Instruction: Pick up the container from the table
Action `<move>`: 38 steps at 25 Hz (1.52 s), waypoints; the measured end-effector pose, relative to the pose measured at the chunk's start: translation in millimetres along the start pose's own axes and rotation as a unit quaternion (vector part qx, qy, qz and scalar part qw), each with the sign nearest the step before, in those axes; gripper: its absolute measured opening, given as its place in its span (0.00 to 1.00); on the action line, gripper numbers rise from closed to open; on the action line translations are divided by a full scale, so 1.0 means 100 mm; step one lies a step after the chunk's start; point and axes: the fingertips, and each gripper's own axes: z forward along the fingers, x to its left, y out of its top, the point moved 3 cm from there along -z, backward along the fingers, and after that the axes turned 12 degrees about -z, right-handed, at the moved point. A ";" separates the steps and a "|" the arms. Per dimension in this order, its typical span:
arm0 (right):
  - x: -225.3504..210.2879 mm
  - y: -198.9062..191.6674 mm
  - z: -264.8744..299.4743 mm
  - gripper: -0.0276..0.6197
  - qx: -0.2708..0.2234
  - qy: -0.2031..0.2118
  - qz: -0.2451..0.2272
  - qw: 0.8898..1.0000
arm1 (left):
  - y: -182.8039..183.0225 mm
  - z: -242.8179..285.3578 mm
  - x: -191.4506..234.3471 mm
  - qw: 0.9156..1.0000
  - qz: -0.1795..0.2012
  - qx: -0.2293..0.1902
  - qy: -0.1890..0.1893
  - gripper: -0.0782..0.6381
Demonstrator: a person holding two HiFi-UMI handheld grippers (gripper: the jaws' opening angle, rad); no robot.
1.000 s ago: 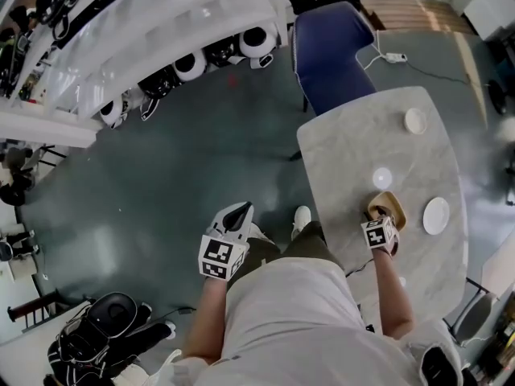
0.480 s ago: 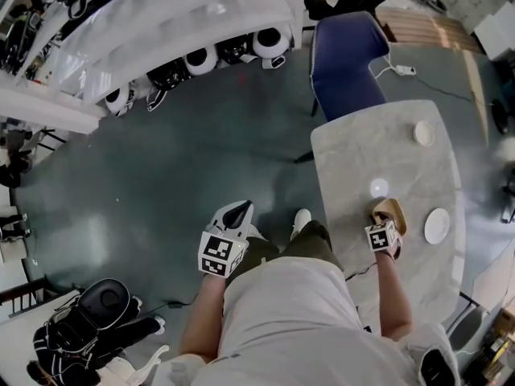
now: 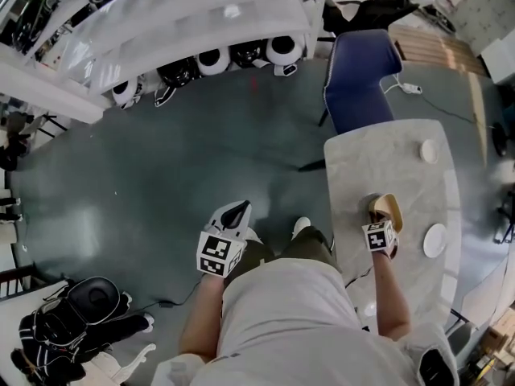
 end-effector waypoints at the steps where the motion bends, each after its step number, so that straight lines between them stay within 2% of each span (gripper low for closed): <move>1: 0.00 0.10 -0.02 0.12 -0.006 -0.004 -0.005 1.000 | 0.01 -0.03 0.04 1.000 -0.002 -0.004 0.003 0.11; 11: 0.22 1.31 -0.25 0.11 -0.094 0.000 -0.059 0.994 | 0.01 -0.44 0.51 0.998 -0.025 -0.045 0.041 0.11; 16: 0.54 1.93 -0.41 0.11 -0.146 0.028 -0.091 0.985 | 0.01 -0.75 0.75 0.994 -0.041 -0.069 0.068 0.11; 20: 0.81 2.41 -0.65 0.11 -0.191 0.055 -0.115 0.973 | 0.04 -1.03 0.87 0.991 -0.053 -0.088 0.089 0.11; 26: 1.23 3.11 -1.05 0.11 -0.275 0.103 -0.159 0.943 | 0.08 -1.43 0.95 0.981 -0.072 -0.126 0.132 0.11; 31: 1.67 3.57 -1.41 0.11 -0.343 0.144 -0.192 0.908 | 0.08 -1.74 1.01 0.971 -0.080 -0.160 0.160 0.11; 38: 2.27 4.02 -1.97 0.11 -0.418 0.195 -0.232 0.856 | 0.12 -2.15 1.02 0.958 -0.078 -0.206 0.187 0.11</move>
